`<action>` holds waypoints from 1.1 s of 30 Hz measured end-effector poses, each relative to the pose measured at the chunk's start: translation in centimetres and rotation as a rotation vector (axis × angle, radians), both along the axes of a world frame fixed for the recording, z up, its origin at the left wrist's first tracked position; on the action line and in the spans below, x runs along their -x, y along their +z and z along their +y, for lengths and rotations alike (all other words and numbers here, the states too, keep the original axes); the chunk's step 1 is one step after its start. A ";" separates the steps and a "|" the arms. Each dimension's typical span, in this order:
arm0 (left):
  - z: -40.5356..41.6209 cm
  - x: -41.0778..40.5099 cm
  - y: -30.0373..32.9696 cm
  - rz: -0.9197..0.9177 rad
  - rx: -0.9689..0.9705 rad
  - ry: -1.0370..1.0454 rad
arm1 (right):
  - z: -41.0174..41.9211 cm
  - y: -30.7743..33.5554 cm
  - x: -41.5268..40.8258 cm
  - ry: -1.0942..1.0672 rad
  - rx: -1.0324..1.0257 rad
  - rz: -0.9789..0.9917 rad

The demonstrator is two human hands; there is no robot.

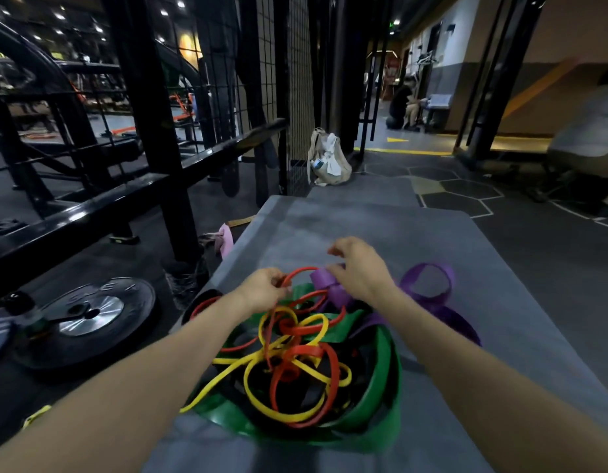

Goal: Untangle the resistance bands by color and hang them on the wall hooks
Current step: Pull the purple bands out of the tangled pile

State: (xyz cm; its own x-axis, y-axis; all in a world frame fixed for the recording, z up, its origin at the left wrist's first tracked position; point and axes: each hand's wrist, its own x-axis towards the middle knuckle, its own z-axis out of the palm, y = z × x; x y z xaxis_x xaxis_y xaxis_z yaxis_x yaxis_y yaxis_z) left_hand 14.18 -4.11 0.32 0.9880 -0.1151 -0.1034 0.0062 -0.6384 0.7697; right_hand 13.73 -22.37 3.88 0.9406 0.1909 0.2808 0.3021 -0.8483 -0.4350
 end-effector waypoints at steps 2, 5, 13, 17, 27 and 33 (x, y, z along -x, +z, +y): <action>-0.5 0.5 -0.9 0.027 -0.057 -0.020 | 1.2 -0.9 0.2 0.069 0.103 0.041; -1.3 1.2 -1.9 0.064 -0.092 -0.037 | 1.5 -2.5 0.7 0.055 0.352 0.031; -0.7 0.2 3.1 -0.196 0.095 -0.005 | -1.0 -1.4 1.8 -0.047 0.355 -0.014; -0.9 0.3 7.1 -0.316 0.028 -0.062 | -1.3 0.7 2.1 -0.098 0.302 -0.049; -3.1 3.4 10.9 -0.354 0.138 -0.205 | 0.6 4.6 4.4 0.079 -0.095 -0.112; -1.9 4.3 9.0 -0.453 -0.239 -0.211 | -1.0 6.1 5.5 -0.010 -0.247 -0.153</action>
State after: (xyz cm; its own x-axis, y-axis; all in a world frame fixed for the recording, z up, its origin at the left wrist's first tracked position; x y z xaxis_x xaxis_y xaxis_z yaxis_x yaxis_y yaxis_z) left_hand 9.88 -6.05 9.36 0.8980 -0.3405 0.2787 -0.4384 -0.7471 0.4997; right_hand 8.23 -23.38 10.00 0.8851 0.0900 0.4567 0.3724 -0.7255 -0.5787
